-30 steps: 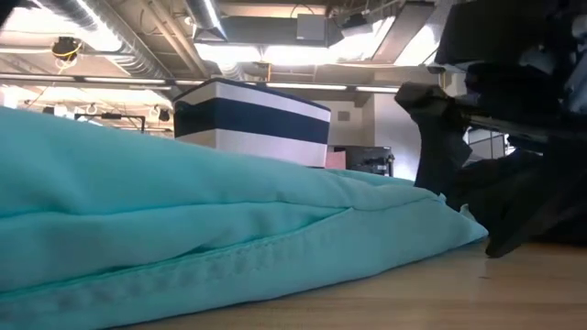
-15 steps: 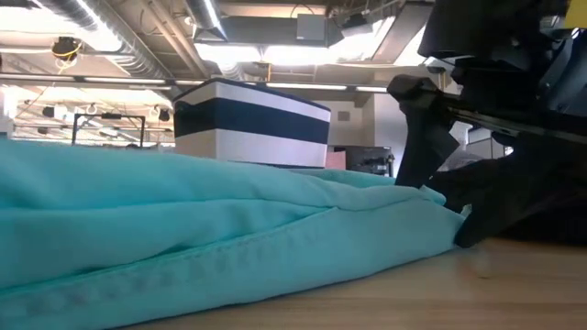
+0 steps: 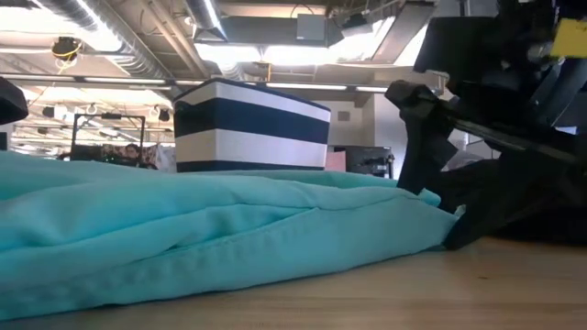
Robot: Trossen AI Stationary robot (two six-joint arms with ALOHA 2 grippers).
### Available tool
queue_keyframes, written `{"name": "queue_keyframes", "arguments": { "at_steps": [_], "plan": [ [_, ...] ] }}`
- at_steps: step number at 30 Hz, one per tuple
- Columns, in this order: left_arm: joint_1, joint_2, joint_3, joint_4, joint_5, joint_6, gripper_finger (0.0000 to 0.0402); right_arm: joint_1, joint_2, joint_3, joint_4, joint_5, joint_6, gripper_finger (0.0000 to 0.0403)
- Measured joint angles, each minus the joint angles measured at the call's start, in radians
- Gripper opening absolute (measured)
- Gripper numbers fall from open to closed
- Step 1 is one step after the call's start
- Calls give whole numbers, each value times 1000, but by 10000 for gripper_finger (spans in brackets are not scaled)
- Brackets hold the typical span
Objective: Fold Laundry from Bin
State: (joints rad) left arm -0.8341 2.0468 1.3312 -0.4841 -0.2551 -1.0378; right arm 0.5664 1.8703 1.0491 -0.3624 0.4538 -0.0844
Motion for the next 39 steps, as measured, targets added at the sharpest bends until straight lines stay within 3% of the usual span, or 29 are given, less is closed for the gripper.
{"name": "queue_keyframes", "arguments": {
  "at_steps": [5, 10, 16, 32, 39],
  "plan": [
    [-4, 0, 0, 7, 46, 24, 19, -14, 14, 2, -5, -3, -8, 189],
    [-3, -3, 0, 8, 94, 51, 11, -17, 10, 2, -48, 31, -26, 114],
    [-10, -45, -5, -18, 120, 84, 6, -18, 9, 106, -274, 38, 31, 13],
    [-74, -262, -4, -47, -80, 106, 6, 75, -15, 458, -663, 26, 163, 2],
    [-93, -290, -3, 2, -61, 210, 6, 163, -92, 493, -737, 34, 261, 1]
  ]
}}
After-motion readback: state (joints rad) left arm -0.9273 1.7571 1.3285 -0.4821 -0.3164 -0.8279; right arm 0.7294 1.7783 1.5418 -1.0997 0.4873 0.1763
